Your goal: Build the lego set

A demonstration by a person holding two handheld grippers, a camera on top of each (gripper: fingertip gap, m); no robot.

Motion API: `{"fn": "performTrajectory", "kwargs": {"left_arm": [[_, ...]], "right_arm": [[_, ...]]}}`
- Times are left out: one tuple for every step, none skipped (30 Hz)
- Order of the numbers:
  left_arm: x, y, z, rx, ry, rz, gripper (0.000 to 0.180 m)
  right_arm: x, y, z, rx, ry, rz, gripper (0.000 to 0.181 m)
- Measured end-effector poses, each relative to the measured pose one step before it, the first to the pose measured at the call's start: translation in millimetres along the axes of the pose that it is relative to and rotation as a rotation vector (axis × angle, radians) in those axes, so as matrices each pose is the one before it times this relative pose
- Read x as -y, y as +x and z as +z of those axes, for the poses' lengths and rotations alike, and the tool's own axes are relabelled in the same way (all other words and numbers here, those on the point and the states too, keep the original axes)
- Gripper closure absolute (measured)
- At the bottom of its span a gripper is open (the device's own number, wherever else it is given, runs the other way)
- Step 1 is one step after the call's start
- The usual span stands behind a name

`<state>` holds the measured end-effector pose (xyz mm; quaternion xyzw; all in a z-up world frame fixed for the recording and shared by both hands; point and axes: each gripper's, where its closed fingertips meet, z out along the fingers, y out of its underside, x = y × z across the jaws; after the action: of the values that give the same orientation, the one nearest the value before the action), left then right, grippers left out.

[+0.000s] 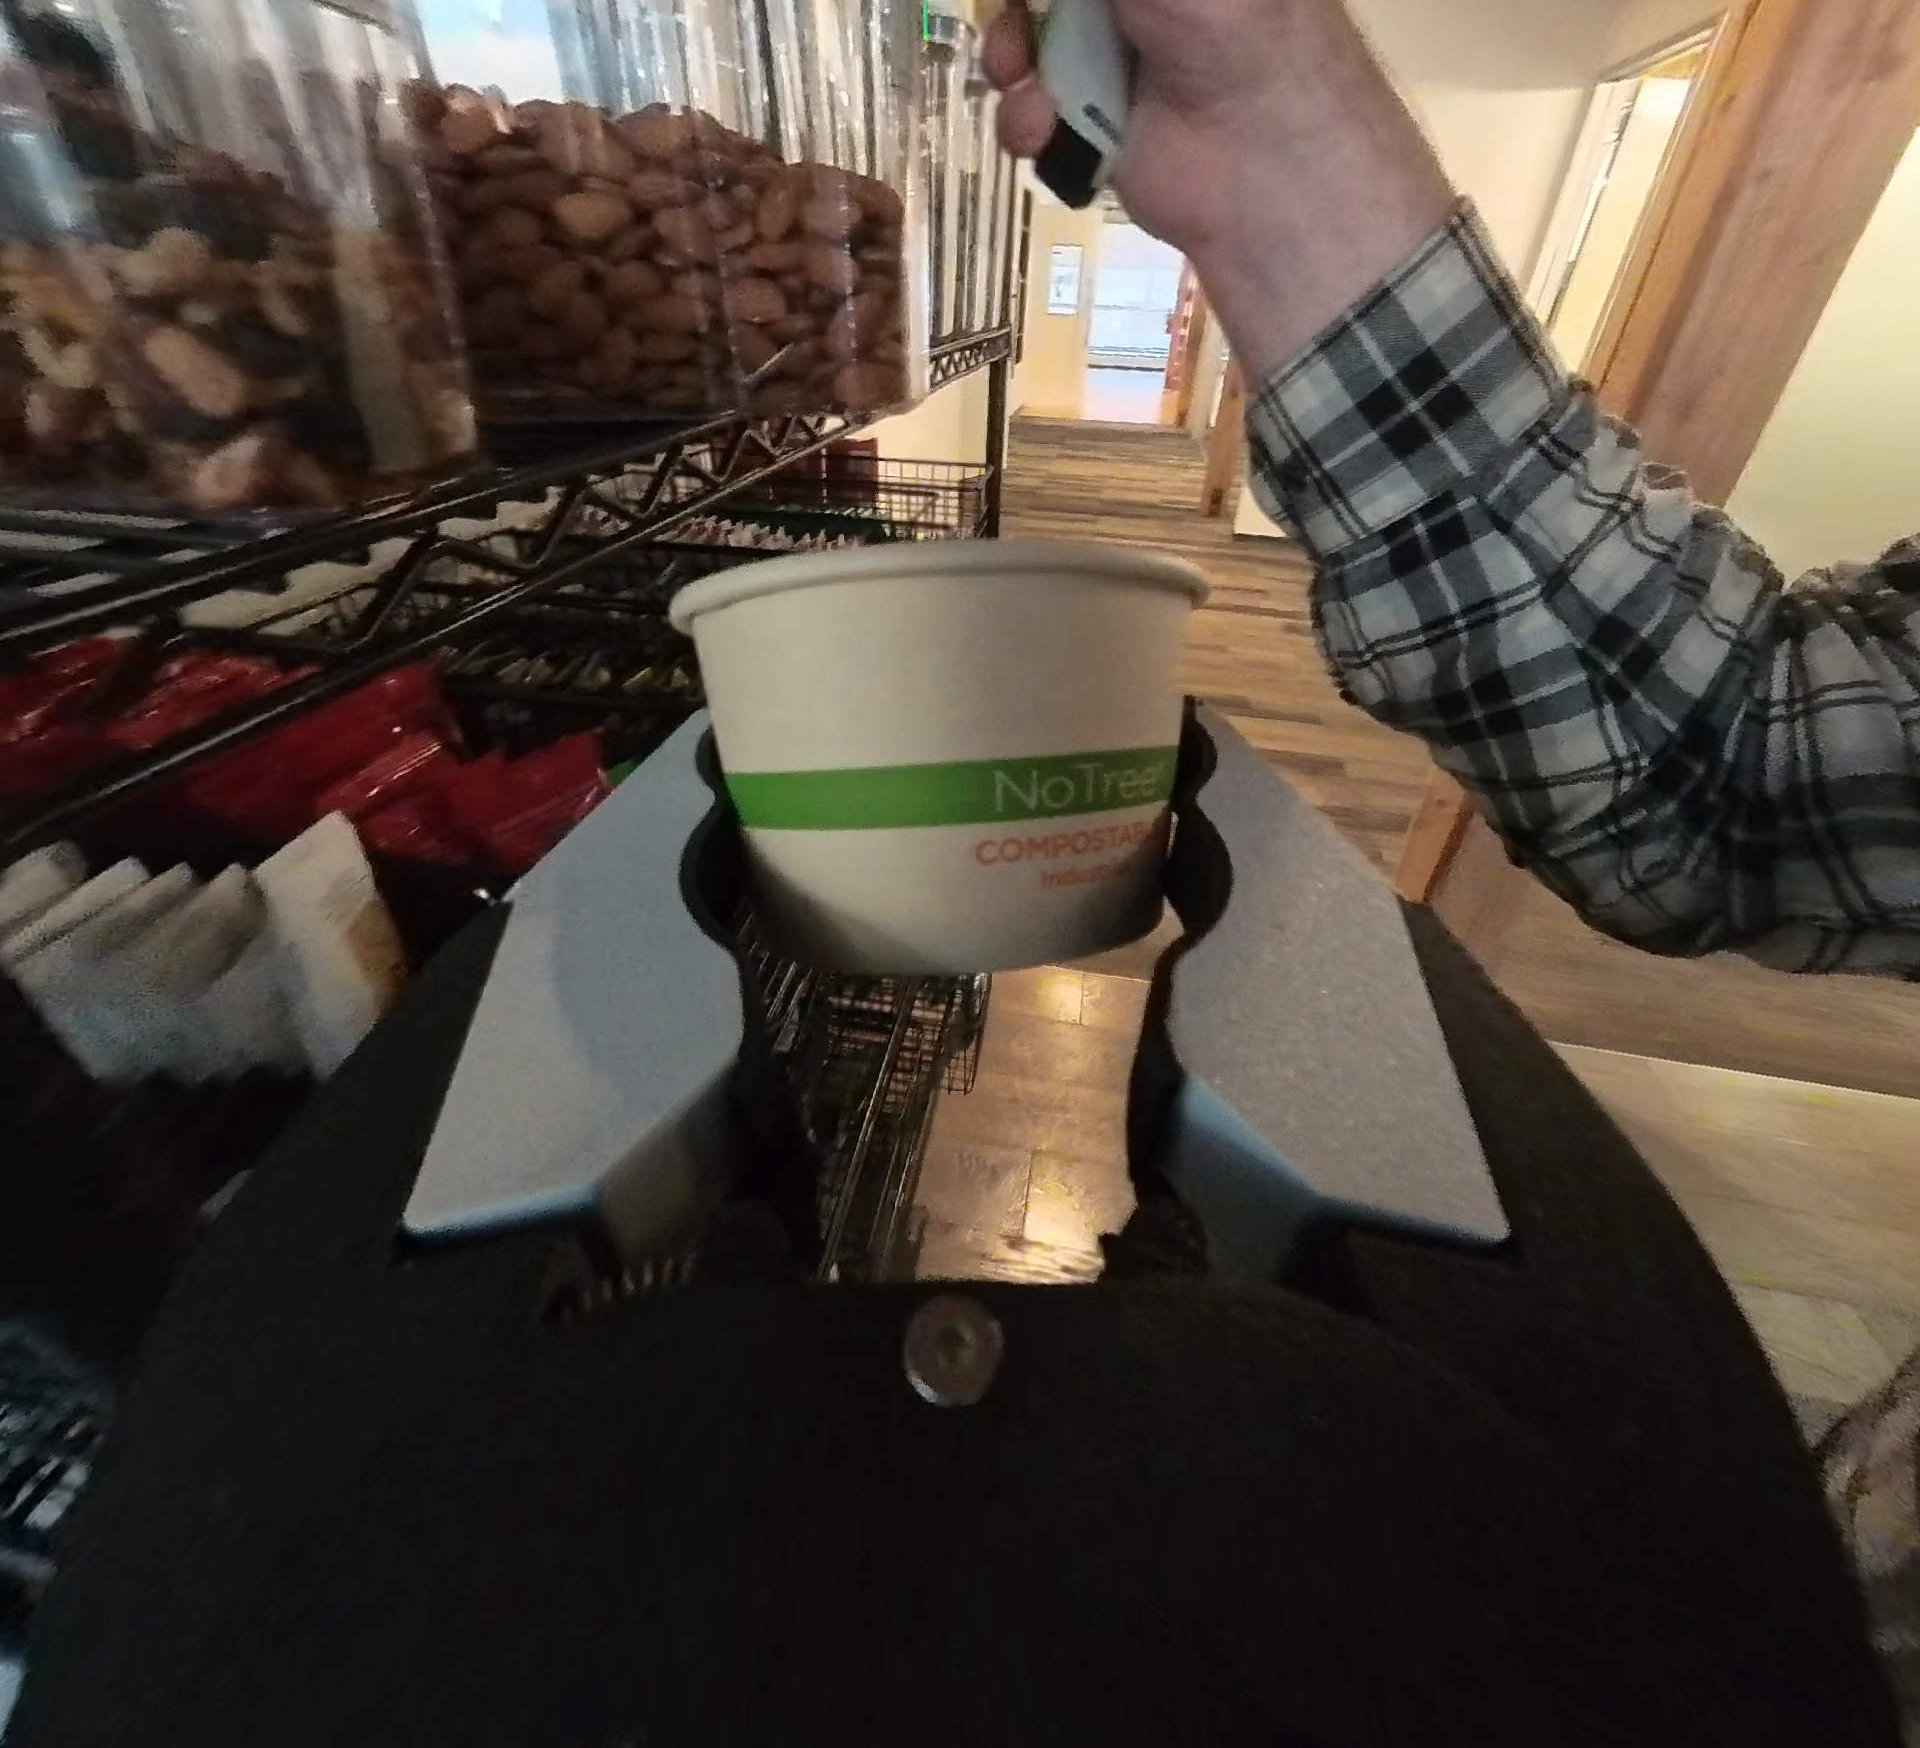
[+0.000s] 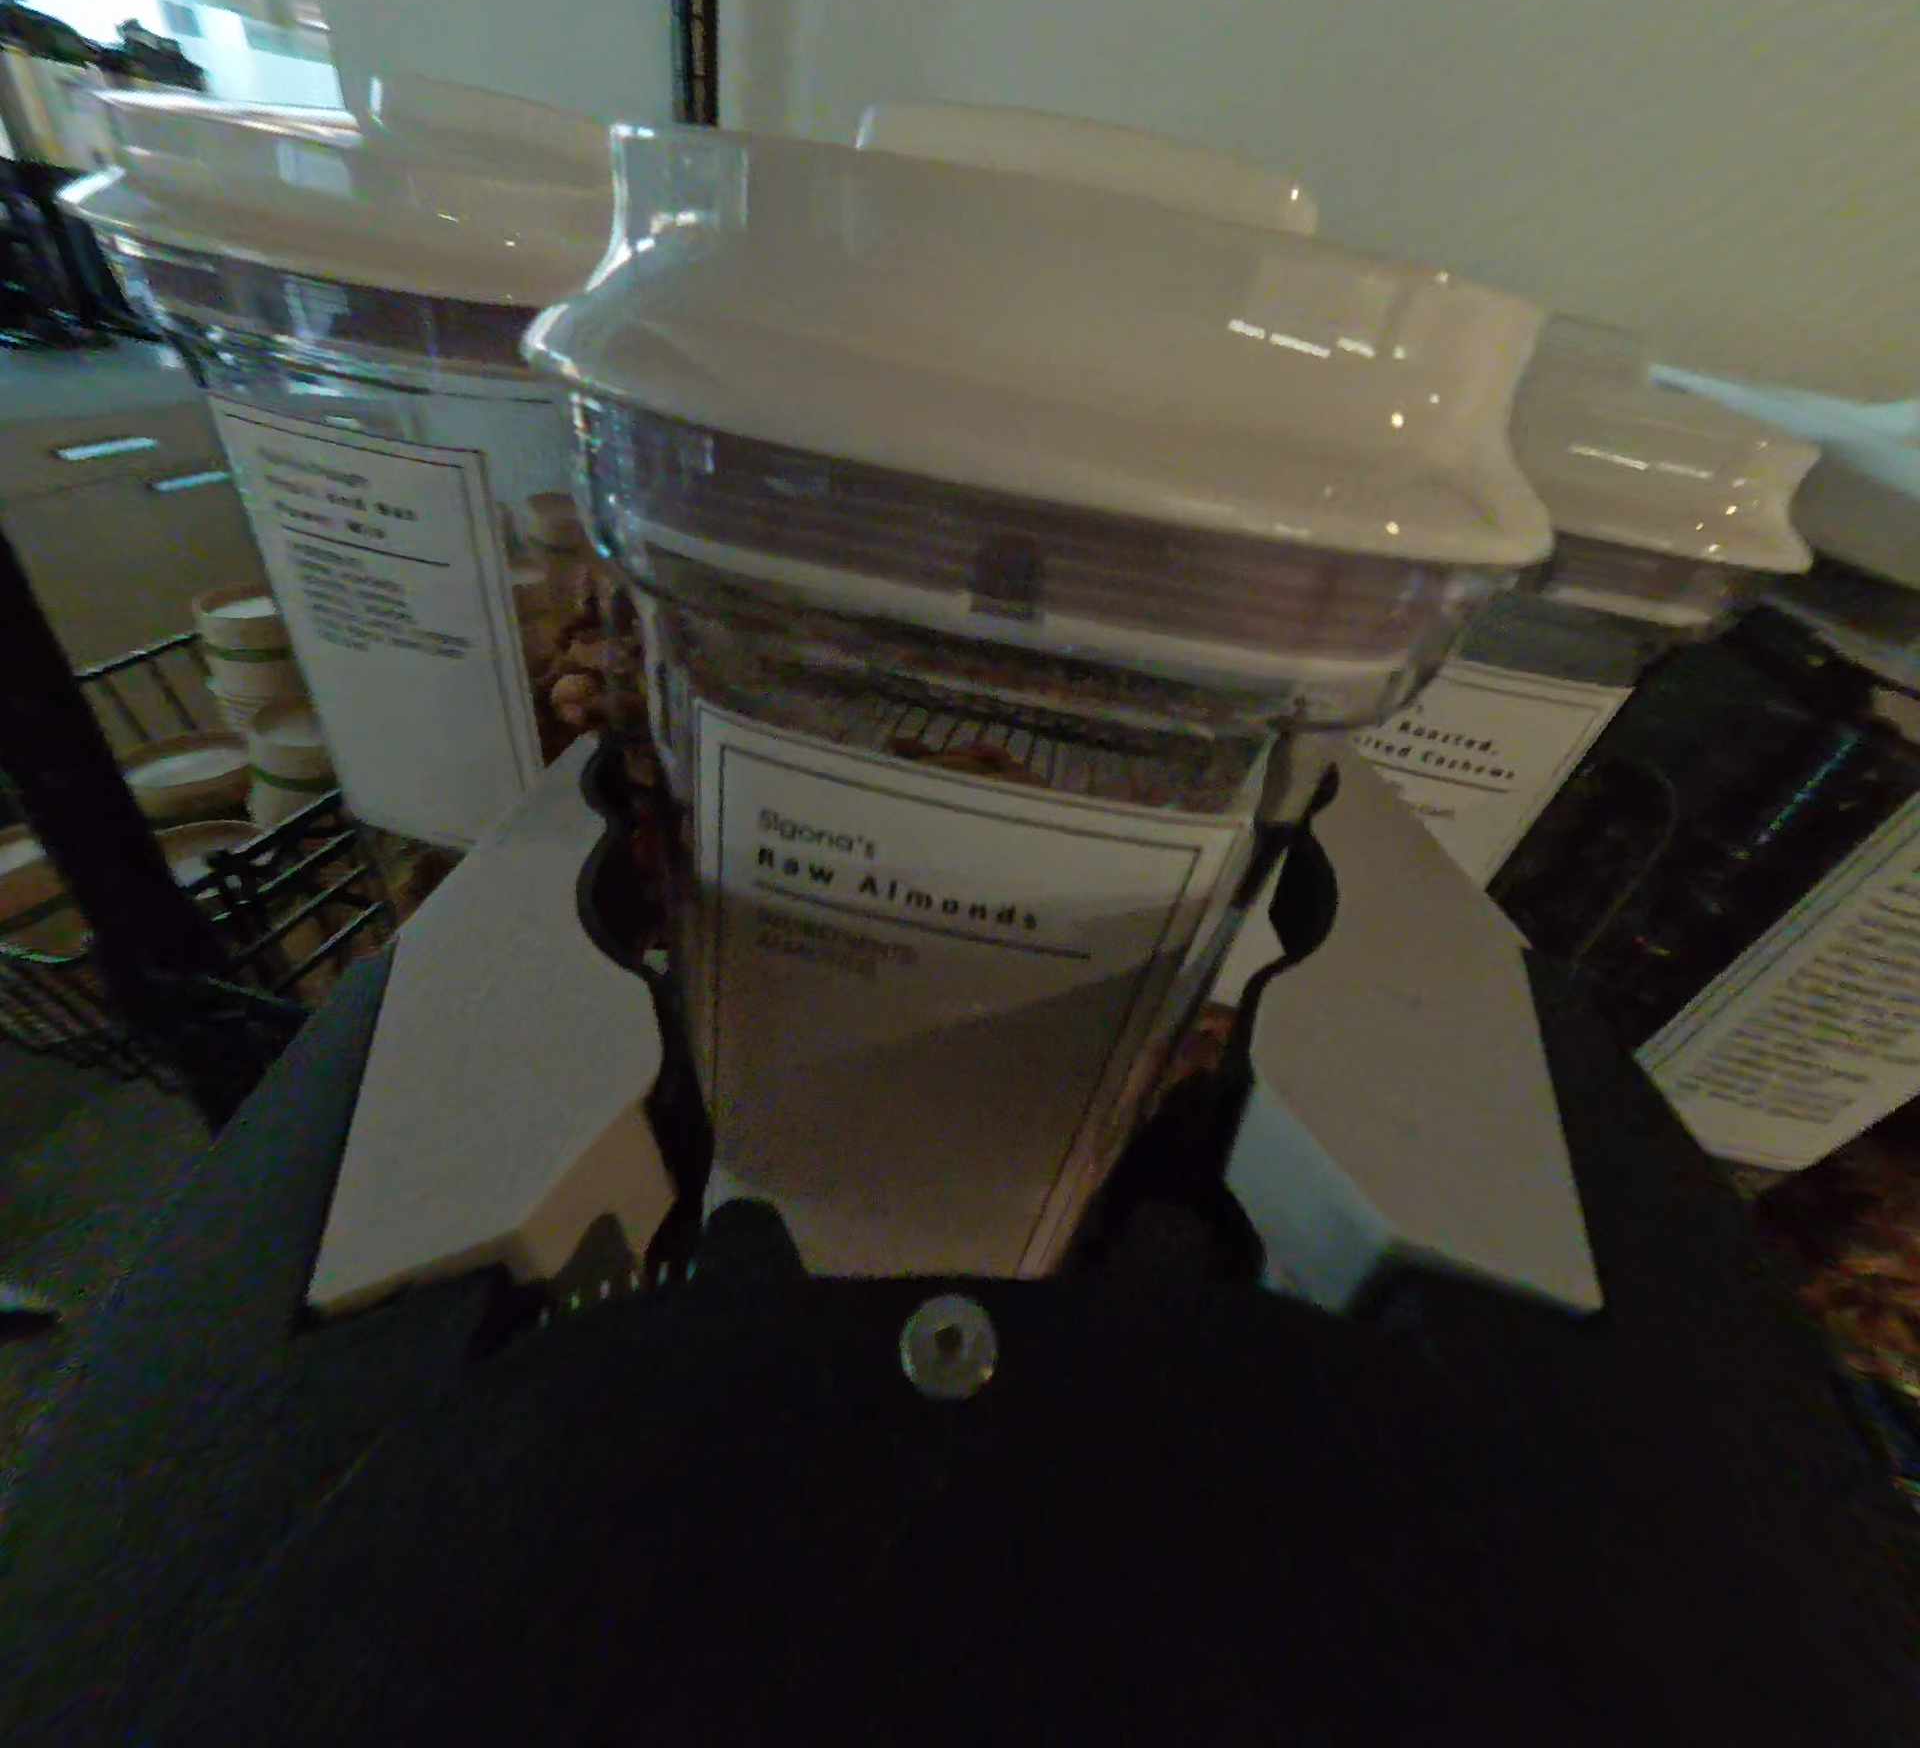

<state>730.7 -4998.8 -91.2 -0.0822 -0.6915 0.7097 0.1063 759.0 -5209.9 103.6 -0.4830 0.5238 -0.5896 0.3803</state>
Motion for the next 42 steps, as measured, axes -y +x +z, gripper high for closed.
{"fn": "performTrajectory", "kwargs": {"left_arm": [[0.2,0.58,2.47,-0.0027,0.0005,-0.0006,0.099],[1.11,0.28,2.47,-0.0023,0.0013,-0.0009,0.099],[0.65,0.25,0.88,-0.0016,0.002,-0.0001,0.099],[1.08,-0.13,0.16,0.0028,0.0021,0.0012,0.099],[1.15,-0.53,-0.08,0.0039,0.0003,0.0037,0.099],[1.99,-0.94,-0.48,0.0053,0.0019,0.0061,0.099],[2.37,-1.95,-1.55,0.0073,0.0042,0.0062,0.099],[2.8,-2.44,-1.89,0.0089,0.0049,0.004,0.099],[2.64,-2.66,-1.63,0.0092,0.0038,0.0005,0.1],[2.76,-2.12,-1.3,0.0063,0.0047,0.0004,0.099],[3.24,-1.55,-1.38,0.006,0.0046,0.0051,0.099],[3.25,-1.06,-0.25,0.0045,0.0023,0.0083,0.099],[5.11,-0.58,-0.14,0.0004,0.0041,0.0083,0.099],[7.47,-0.05,0.15,-0.0043,0.0081,0.0081,0.099],[9.49,1.02,1.49,-0.005,0.01,0.0119,0.099],[10.47,-0.79,1.26,-0.0016,0.0084,0.0168,0.099],[11.72,-1.05,1.77,-0.0001,0.0081,0.0221,0.099],[12.17,0.18,3.49,-0.0003,0.0102,0.0231,0.099],[13.87,-1.39,3.81,0.001,0.0126,0.0172,0.099],[15.67,-1.3,5.21,-0.0029,0.013,0.0087,0.099],[16.98,0.79,7.5,-0.0159,0.0105,0.0063,0.099],[16.71,0.83,9.45,-0.0171,0.0084,0.0141,0.099],[20.04,-0.49,9.71,-0.004,0.0176,0.0214,0.099],[18.96,1.13,12.07,-0.0133,0.0188,0.0169,0.099],[18.36,3.22,13.75,-0.0262,0.007,0.0172,0.099],[14.89,0.21,14.82,-0.0115,-0.0001,0.0305,0.1],[14.34,-3.34,14.36,0.0035,-0.0011,0.0347,0.1],[13.83,-3.74,13.37,-0.0051,-0.0072,0.0125,0.1],[13.35,-4.7,11.8,-0.01,-0.0092,-0.0066,0.1],[14.43,-6.85,10.11,0.0024,-0.0015,-0.0042,0.1],[9.76,-9.37,9.69,0.0095,-0.014,0.006,0.1],[7.8,-9.73,10.32,0.01,-0.0332,0.0088,0.1],[7.21,-12.26,8.82,0.0163,-0.0216,0.0049,0.1],[6.05,-12.21,10.19,0.0144,-0.0297,-0.0042,0.1],[-2.65,-11.02,11.26,-0.0061,-0.0703,-0.0079,0.1],[-0.05,-11.77,10.53,0.0042,-0.0512,-0.0216,0.099],[6.51,-11.81,8.8,0.0206,-0.0015,-0.0264,0.099],[1.46,-10.34,8.89,0.0184,-0.0312,-0.0093,0.099],[-6.79,-8.55,11.16,0.0193,-0.087,0.0213,0.1],[-4.03,-6.26,10.44,0.0079,-0.0603,0.0038,0.1],[1.98,-5.78,8.5,0.0045,-0.0119,-0.0235,0.1],[-3.95,-5.1,9.0,0.0067,-0.0524,-0.005,0.1]], "right_arm": [[-0.18,2.07,2.81,-0.0171,-0.0009,-0.0184,0.057],[0.37,-0.36,2.16,0.0046,0.0033,0.0046,0.057],[-0.68,0.01,1.51,0.0022,-0.0062,0.0063,0.059],[-0.5,0.39,0.92,0.0022,-0.0064,0.0095,0.059],[-0.24,0.17,0.43,0.0022,-0.0006,0.0074,0.059],[0.07,-0.06,-0.1,0.0034,0.0029,0.0048,0.06],[-0.11,0.0,-0.25,0.0035,-0.0015,0.0027,0.06],[0.07,-0.03,-0.21,0.0019,-0.0012,0.0022,0.061],[0.16,-0.18,-0.33,0.0016,0.0035,0.0009,0.061],[0.42,-0.24,-0.46,0.0016,0.0061,0.0011,0.061],[0.16,-0.16,-0.88,0.0022,0.0009,0.0028,0.061],[0.41,-0.18,-1.12,0.0032,0.002,0.001,0.062],[0.53,-0.14,-1.85,0.0039,0.0045,0.0002,0.062],[0.22,0.19,-1.64,0.0069,0.003,0.0015,0.062],[-0.11,0.62,-1.48,0.0067,0.0011,0.0016,0.062],[-0.05,0.53,-1.44,0.0053,-0.0011,-0.0002,0.062],[-0.14,0.15,-1.05,0.0035,-0.0033,-0.0015,0.062],[-0.03,0.06,-0.68,0.0031,-0.0005,-0.0021,0.062],[0.02,0.12,-0.55,0.0052,0.0025,-0.0001,0.062],[-0.03,0.38,-0.47,0.0065,0.0021,0.0019,0.062],[-0.07,0.18,-0.35,0.0052,-0.0003,-0.0002,0.062],[-0.16,-0.02,-0.43,0.0041,-0.0019,0.0006,0.062],[-0.29,-0.1,-0.36,0.0028,-0.0017,0.0007,0.062],[-0.24,-0.07,-0.29,0.0017,-0.0016,-0.0005,0.062],[-0.14,0.18,-0.19,0.0028,-0.0011,-0.0005,0.063],[-0.16,-0.23,-0.36,0.0052,0.0008,-0.0005,0.062],[-0.41,0.25,-0.62,0.0084,0.0016,0.0008,0.063],[-0.11,0.08,-0.29,0.0111,0.0003,0.002,0.062],[0.18,0.38,-0.34,0.0116,-0.0017,0.0006,0.062],[-0.57,-0.36,-0.26,0.013,-0.0011,0.0006,0.062],[-0.24,0.1,-0.73,0.0133,-0.001,0.0007,0.063],[-0.37,0.22,-0.89,0.0124,-0.0027,-0.0005,0.063],[-0.25,0.16,-0.87,0.0111,-0.002,0.0013,0.063],[0.0,0.11,-0.58,0.0088,0.0,0.0004,0.063],[-0.41,-0.23,-0.49,0.0064,-0.0007,-0.0008,0.063],[-0.09,-0.1,-0.44,0.0047,-0.0023,-0.0014,0.063],[-0.05,-0.03,-0.17,0.0055,-0.0003,-0.0003,0.063],[-0.34,-0.27,-0.33,0.0068,0.0013,0.0011,0.063],[-0.11,-0.04,-0.55,0.0054,0.0001,0.0002,0.063],[-0.18,-0.15,-0.43,0.0028,-0.0018,-0.0017,0.063],[-0.13,-0.11,-0.43,0.0029,-0.0006,-0.001,0.063],[0.01,-0.09,-0.28,0.0042,-0.0001,0.0004,0.063]]}}
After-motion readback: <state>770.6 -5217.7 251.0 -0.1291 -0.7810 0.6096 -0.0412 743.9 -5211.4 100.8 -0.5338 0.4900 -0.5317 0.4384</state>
